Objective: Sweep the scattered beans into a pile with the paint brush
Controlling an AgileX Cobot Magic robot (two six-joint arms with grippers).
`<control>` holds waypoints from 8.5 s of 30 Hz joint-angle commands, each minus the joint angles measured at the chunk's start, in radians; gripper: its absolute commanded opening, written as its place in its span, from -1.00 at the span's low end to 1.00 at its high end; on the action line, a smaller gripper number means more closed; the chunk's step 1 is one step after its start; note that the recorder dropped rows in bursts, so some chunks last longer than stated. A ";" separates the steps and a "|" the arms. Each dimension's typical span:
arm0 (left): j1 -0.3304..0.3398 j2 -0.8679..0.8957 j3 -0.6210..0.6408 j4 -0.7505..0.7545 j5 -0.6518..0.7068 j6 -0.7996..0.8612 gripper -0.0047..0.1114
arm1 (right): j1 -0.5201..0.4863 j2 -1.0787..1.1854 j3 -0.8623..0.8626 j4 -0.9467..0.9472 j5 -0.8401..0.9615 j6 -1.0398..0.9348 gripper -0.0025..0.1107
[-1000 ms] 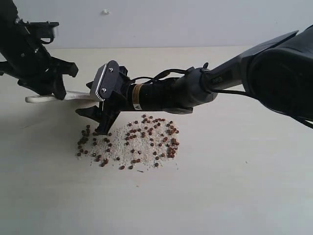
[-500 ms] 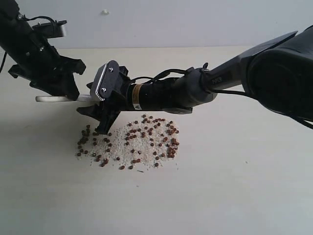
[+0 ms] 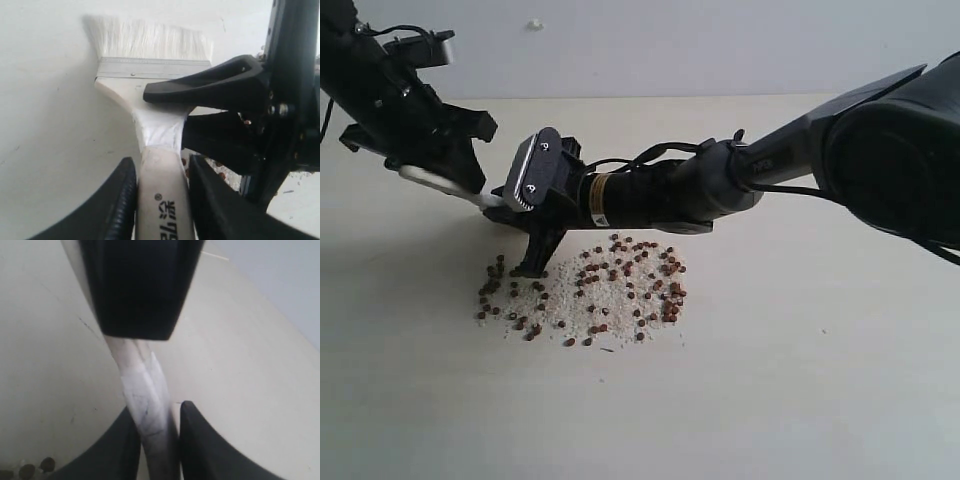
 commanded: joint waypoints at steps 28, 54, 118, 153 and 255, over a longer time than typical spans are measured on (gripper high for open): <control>0.251 -0.074 -0.126 -0.716 -0.207 0.727 0.56 | -0.184 -0.310 -0.005 -0.519 -0.079 1.135 -0.96; 0.166 -0.016 0.105 -1.350 0.239 1.495 0.56 | -0.304 -0.316 -0.043 -0.756 -0.507 1.480 -0.96; 0.031 -0.004 0.114 -1.383 0.239 1.530 -0.92 | -0.304 -0.312 -0.043 -0.562 -0.507 1.235 -0.50; 0.031 -0.004 0.114 -1.383 0.178 1.660 0.80 | -0.304 -0.304 -0.043 -0.525 -0.418 1.017 -0.96; 0.098 -1.662 1.371 -1.320 -0.857 1.343 -0.92 | -0.200 -1.085 0.960 0.866 0.058 -0.563 -0.96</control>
